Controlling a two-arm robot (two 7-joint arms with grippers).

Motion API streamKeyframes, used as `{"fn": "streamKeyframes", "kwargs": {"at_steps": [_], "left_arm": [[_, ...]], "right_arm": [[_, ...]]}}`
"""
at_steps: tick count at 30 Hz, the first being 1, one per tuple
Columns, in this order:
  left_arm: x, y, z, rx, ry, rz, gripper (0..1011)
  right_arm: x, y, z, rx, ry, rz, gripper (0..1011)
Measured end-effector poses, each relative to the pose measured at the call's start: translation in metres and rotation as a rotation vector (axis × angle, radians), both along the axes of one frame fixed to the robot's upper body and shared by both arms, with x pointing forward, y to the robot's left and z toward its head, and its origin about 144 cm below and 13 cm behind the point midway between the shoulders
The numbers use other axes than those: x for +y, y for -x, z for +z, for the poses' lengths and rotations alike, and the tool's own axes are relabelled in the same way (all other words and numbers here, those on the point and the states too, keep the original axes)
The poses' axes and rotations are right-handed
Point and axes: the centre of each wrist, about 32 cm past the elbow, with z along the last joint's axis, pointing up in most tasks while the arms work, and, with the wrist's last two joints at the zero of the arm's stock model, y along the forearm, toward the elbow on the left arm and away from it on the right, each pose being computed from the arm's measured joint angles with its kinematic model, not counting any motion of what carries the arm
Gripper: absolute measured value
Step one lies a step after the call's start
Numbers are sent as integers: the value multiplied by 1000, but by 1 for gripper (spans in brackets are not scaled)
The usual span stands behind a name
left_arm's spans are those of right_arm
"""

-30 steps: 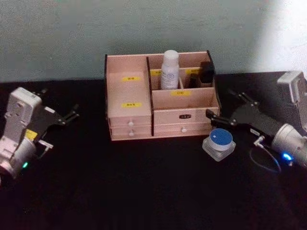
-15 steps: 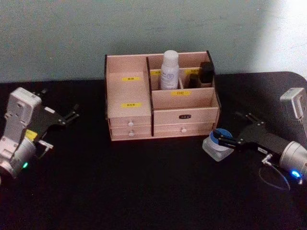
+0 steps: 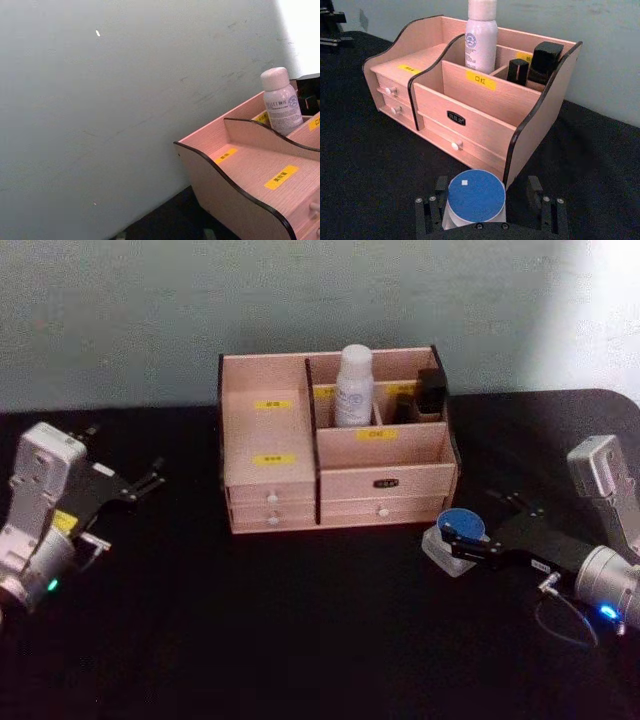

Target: Pick up the facial cleanser and watermelon frost from the table and place them into the tiered storage box.

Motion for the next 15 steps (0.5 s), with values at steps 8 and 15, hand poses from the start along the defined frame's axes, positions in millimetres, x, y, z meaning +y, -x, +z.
{"fn": "streamKeyframes", "kwargs": {"at_steps": [8, 15], "left_arm": [[0, 0, 0, 0, 0, 0, 1001], [0, 0, 0, 0, 0, 0, 1001]], "right_arm": [[-1, -1, -2, 15, -4, -6, 1002], [0, 1, -4, 32, -7, -5, 1002]]}}
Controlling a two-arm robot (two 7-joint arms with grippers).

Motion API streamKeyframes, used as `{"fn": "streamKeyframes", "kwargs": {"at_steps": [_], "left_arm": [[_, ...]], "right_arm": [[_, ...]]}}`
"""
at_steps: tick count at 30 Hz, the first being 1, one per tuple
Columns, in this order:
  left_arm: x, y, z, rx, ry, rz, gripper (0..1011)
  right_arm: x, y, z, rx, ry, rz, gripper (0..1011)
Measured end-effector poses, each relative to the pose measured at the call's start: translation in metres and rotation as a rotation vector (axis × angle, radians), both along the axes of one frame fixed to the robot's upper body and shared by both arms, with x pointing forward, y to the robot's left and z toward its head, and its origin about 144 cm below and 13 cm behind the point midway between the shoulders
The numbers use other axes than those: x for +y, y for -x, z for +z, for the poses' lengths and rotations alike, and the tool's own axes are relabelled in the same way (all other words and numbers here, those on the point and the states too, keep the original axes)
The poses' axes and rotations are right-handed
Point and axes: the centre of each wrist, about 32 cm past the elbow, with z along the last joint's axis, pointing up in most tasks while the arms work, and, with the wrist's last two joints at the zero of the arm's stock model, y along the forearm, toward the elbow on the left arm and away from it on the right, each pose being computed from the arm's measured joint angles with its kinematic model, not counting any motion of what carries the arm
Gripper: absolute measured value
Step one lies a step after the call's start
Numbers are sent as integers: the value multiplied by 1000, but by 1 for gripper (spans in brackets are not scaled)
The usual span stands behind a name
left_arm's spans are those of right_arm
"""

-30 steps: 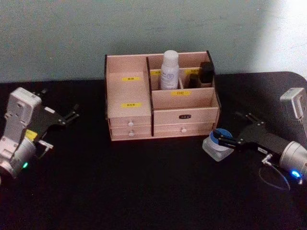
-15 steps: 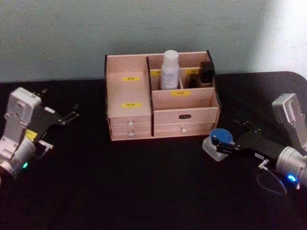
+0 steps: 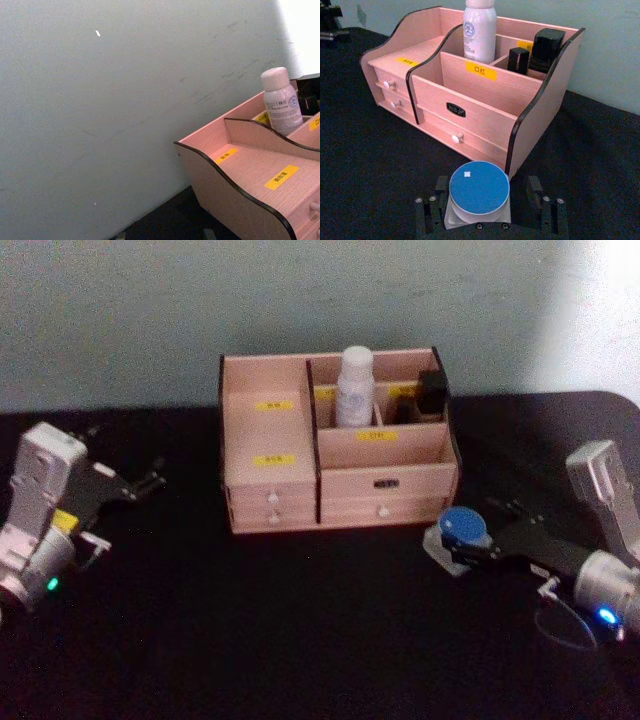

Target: Pick up the facial cleanser and watermelon frost from the table and place them into the tiered storage box.

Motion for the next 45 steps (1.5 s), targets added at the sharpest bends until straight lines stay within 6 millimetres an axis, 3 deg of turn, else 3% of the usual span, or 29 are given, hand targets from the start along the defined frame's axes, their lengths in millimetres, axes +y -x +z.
{"fn": "streamKeyframes", "kwargs": {"at_steps": [45], "left_arm": [[0, 0, 0, 0, 0, 0, 1001]], "right_arm": [[-1, 5, -3, 45, -44, 0, 1002]]}}
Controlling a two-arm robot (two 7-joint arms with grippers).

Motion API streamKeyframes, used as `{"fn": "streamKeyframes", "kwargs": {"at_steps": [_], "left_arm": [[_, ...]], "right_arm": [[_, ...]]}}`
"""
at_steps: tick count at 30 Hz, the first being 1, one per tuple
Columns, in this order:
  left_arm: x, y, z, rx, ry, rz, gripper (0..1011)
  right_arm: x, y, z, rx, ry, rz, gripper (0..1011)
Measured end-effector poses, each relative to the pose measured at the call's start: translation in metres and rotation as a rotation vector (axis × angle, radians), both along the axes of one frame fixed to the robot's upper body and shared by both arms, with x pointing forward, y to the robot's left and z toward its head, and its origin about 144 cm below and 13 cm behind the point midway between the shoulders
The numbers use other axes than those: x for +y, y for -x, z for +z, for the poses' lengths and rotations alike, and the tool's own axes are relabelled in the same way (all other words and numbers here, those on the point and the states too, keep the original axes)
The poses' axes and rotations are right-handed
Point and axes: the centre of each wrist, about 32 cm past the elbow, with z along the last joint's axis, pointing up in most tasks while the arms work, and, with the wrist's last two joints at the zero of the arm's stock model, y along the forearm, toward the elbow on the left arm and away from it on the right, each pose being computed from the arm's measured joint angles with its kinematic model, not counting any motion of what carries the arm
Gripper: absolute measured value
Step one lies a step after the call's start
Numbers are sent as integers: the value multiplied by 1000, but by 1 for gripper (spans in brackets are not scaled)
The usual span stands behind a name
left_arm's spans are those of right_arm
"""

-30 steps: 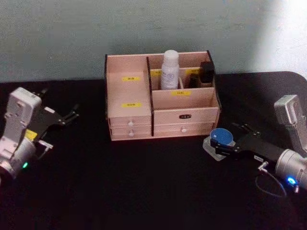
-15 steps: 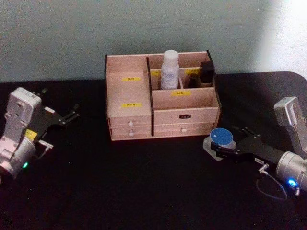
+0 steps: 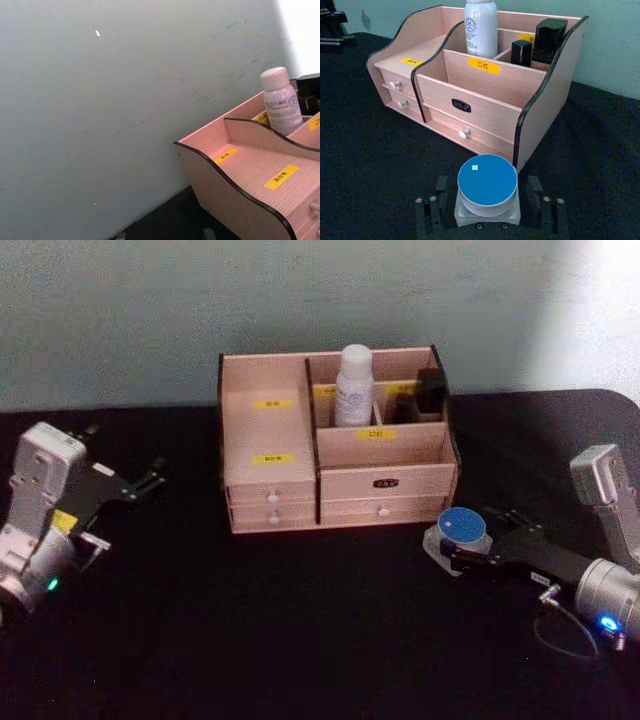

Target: Pick up the facial cleanser and watermelon frost from the table and place them into the tiered storage box.

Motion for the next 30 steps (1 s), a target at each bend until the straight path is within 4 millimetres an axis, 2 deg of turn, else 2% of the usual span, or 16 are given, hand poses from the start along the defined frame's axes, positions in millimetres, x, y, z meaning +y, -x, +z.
{"fn": "streamKeyframes", "kwargs": {"at_steps": [30], "left_arm": [[0, 0, 0, 0, 0, 0, 1001]], "right_arm": [[1, 0, -4, 13, -3, -6, 1002]]}}
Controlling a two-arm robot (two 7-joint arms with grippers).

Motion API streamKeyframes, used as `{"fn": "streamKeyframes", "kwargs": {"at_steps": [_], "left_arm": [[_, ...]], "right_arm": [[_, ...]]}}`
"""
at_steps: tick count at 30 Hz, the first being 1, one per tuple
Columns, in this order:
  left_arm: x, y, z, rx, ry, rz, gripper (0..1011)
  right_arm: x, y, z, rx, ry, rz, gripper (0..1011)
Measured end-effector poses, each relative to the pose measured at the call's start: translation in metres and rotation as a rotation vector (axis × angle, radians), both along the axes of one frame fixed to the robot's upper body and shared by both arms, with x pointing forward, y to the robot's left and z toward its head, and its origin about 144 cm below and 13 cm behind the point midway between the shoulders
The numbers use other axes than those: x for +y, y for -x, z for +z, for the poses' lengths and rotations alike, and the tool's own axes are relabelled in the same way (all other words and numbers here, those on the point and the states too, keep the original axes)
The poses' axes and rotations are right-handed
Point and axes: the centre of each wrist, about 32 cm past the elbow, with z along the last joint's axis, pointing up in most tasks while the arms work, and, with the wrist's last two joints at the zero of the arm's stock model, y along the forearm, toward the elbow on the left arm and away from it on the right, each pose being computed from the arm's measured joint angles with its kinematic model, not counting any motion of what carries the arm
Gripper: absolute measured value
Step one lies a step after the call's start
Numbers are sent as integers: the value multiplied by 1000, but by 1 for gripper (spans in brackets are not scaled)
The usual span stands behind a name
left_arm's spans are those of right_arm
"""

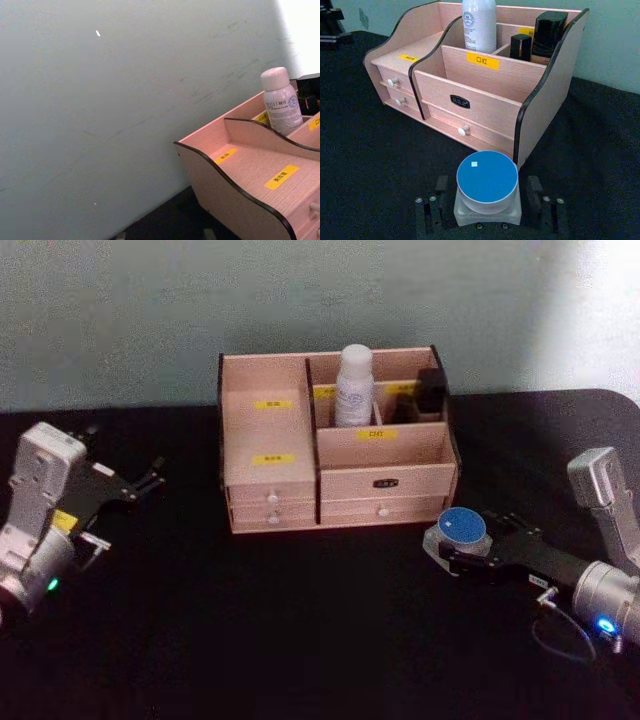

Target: Pick up the facial cleanser and watermelon frost from the table and place them into the tiered storage box.

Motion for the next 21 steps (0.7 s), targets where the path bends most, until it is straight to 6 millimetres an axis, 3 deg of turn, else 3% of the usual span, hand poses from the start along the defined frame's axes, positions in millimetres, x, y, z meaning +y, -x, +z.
{"fn": "streamKeyframes", "kwargs": {"at_steps": [14, 21], "left_arm": [[0, 0, 0, 0, 0, 0, 1001], [0, 0, 0, 0, 0, 0, 1001]], "right_arm": [[0, 0, 0, 0, 0, 0, 1003], [0, 0, 0, -1, 0, 1, 857]]}}
